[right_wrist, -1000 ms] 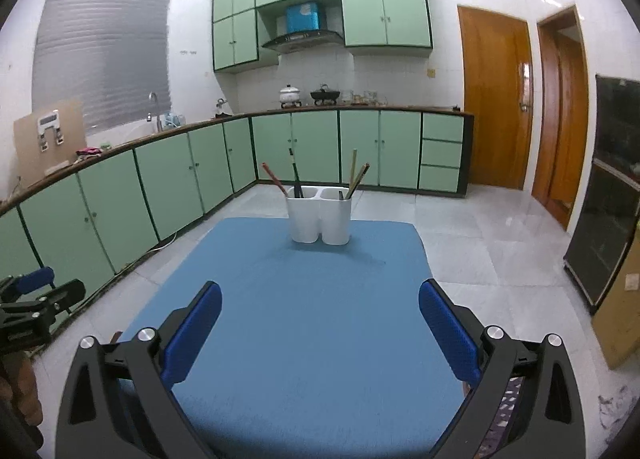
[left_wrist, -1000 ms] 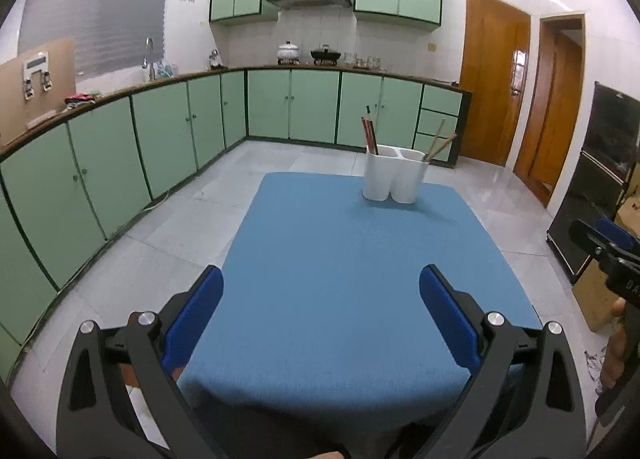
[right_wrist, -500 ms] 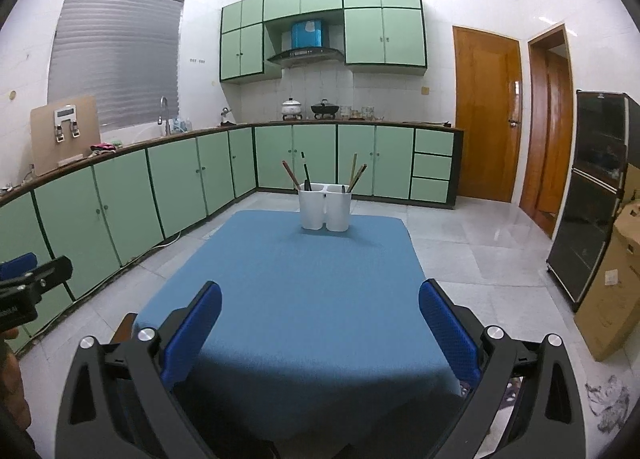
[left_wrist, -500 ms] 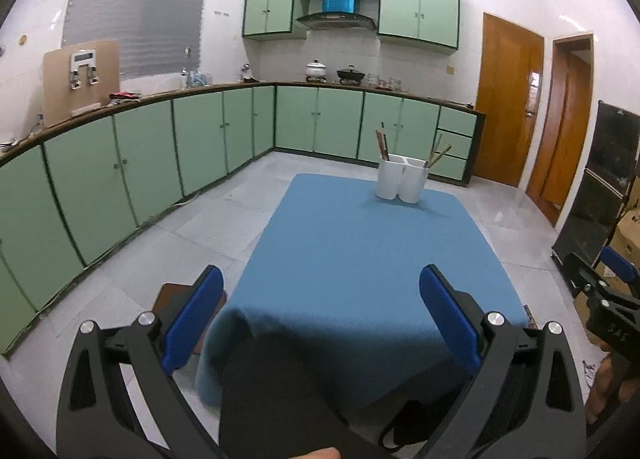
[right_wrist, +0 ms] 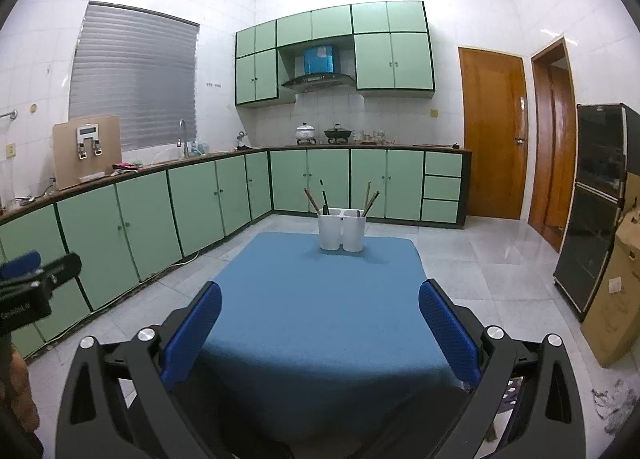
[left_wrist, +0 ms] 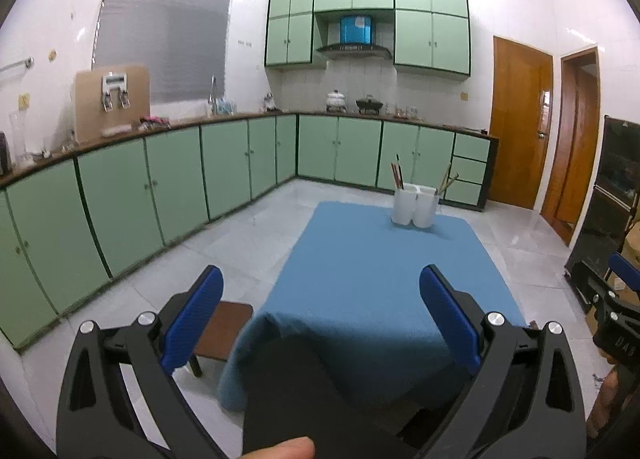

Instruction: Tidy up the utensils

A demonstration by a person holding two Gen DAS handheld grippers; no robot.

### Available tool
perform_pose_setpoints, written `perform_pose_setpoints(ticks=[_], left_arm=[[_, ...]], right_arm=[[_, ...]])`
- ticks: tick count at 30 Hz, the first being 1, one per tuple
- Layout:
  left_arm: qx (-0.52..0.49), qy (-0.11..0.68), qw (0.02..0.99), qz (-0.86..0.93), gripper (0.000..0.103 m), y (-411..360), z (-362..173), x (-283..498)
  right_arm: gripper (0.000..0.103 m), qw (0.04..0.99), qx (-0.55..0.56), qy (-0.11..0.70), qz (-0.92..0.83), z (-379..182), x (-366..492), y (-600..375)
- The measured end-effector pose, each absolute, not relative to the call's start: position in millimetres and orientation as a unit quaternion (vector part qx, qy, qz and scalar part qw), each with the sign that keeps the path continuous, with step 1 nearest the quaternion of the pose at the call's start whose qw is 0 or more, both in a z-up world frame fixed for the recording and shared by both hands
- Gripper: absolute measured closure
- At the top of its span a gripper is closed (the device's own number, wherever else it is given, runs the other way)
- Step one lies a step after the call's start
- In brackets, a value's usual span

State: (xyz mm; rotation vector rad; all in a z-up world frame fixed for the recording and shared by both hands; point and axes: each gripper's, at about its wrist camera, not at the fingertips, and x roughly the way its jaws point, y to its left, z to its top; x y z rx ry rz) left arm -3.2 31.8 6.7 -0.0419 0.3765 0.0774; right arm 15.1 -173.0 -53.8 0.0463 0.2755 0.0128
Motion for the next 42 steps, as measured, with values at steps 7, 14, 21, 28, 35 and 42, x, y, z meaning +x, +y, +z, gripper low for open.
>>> perform_pose_setpoints(ticks=[7, 14, 21, 28, 35, 42], left_arm=[[-0.020, 0.176, 0.983, 0.039, 0.007, 25, 13, -13], [-0.026, 0.178, 0.983, 0.044, 0.007, 28, 11, -11], [-0.023, 0.179, 0.983, 0.046, 0.007, 26, 10, -12], [-0.021, 0.171, 0.984, 0.049, 0.007, 24, 11, -16], [-0.015, 0.162, 0.985, 0.056, 0.007, 23, 12, -18], [-0.017, 0.158, 0.986, 0.058, 0.007, 23, 13, -19]], right_arm=[[0.006, 0.991, 0.026, 0.133, -0.007, -53, 6, -174], [0.006, 0.990, 0.027, 0.138, -0.005, -56, 10, -173], [0.006, 0.990, 0.027, 0.139, -0.005, -58, 11, -175], [0.006, 0.990, 0.027, 0.135, -0.007, -63, 10, -174], [0.006, 0.991, 0.029, 0.129, -0.009, -65, 6, -173], [0.006, 0.992, 0.030, 0.126, -0.009, -65, 3, -173]])
